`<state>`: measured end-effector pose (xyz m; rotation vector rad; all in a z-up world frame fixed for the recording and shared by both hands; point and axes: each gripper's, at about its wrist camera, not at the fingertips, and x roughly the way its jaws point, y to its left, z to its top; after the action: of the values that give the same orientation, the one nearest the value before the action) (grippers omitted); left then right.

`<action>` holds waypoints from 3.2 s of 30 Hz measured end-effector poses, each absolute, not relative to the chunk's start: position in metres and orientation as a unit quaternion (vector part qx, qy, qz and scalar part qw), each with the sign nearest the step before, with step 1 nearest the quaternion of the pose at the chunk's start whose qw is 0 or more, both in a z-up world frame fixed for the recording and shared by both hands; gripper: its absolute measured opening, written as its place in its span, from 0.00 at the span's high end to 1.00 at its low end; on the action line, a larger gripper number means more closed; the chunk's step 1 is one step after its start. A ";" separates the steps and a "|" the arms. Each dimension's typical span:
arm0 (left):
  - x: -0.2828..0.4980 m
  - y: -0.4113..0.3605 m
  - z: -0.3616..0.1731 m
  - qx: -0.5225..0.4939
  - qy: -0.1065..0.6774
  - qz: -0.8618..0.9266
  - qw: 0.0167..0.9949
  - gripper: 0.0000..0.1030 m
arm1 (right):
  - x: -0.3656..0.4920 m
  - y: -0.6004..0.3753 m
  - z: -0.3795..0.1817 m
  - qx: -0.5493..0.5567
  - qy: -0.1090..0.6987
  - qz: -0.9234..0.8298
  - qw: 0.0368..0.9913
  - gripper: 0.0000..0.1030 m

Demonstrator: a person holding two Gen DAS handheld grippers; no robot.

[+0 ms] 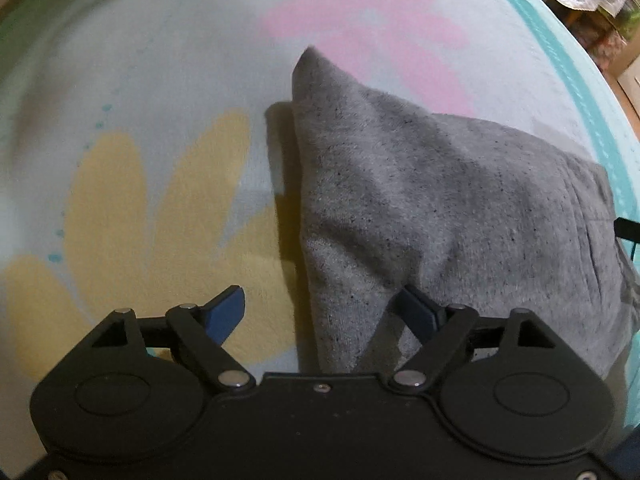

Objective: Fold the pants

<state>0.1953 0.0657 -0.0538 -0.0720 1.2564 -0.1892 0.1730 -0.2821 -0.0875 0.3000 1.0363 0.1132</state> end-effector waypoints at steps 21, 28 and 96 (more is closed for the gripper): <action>0.204 0.042 -0.052 -0.050 0.546 -0.193 0.813 0.55 | 0.183 -0.277 -0.106 0.145 0.501 0.142 0.841 0.86; 0.191 0.041 -0.037 -0.040 0.522 -0.170 0.835 0.88 | 0.164 -0.263 -0.088 0.098 0.466 0.149 0.866 0.91; 0.237 0.113 -0.042 -0.092 0.503 0.077 0.856 0.43 | 0.256 -0.073 -0.083 -0.031 0.435 0.169 0.884 0.80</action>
<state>0.2372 0.1125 -0.0421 -0.1929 1.0576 0.1628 0.2562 -0.0731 -0.0827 -0.0640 0.9042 0.3514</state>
